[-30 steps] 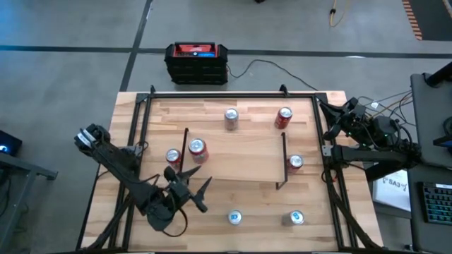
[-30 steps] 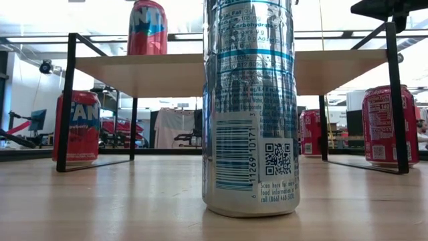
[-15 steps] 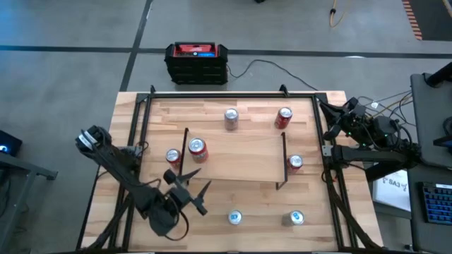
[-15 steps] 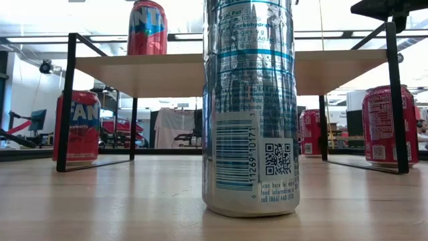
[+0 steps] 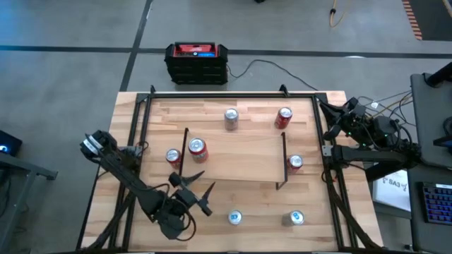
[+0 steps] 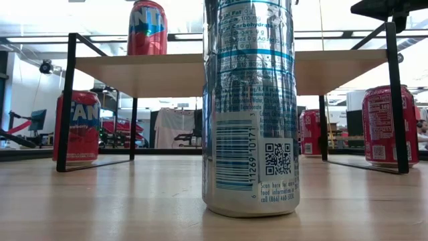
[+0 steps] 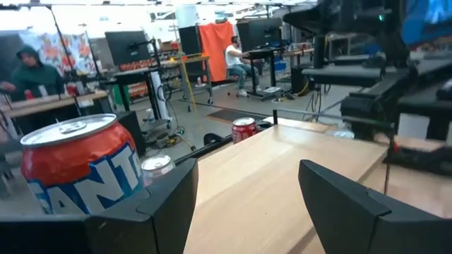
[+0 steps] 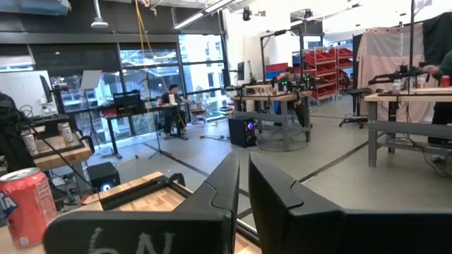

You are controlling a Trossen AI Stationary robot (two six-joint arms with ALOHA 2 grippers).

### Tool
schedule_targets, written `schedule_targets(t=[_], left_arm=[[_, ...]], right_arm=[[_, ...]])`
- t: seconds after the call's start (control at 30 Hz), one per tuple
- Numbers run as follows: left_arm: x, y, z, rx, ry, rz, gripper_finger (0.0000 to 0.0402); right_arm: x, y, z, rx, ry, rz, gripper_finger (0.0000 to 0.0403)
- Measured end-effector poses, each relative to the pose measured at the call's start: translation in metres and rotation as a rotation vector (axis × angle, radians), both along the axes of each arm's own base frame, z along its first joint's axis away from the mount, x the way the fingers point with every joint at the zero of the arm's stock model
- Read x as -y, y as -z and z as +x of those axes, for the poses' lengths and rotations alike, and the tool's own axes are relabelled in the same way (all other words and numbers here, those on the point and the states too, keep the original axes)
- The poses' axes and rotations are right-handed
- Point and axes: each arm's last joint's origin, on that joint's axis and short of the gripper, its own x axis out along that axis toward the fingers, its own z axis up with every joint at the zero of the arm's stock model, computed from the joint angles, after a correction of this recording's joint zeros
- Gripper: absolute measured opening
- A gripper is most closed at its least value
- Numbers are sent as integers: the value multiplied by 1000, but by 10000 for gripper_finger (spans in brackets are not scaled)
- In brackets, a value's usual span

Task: Place canned beverage on shelf
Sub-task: Put the orange soda can on the shelf

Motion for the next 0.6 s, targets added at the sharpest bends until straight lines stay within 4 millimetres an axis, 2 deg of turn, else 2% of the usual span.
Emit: schedule_targets(t=[0.2, 0.3, 0.6], left_arm=[[-6, -2, 4, 35, -19, -33, 233], [-6, -2, 4, 43, -19, -40, 248], [-5, -2, 3, 63, -17, -58, 345]], right_arm=[[0, 0, 0, 0, 0, 0, 22], [0, 0, 0, 0, 1, 0, 22], [0, 0, 0, 0, 0, 0, 22]])
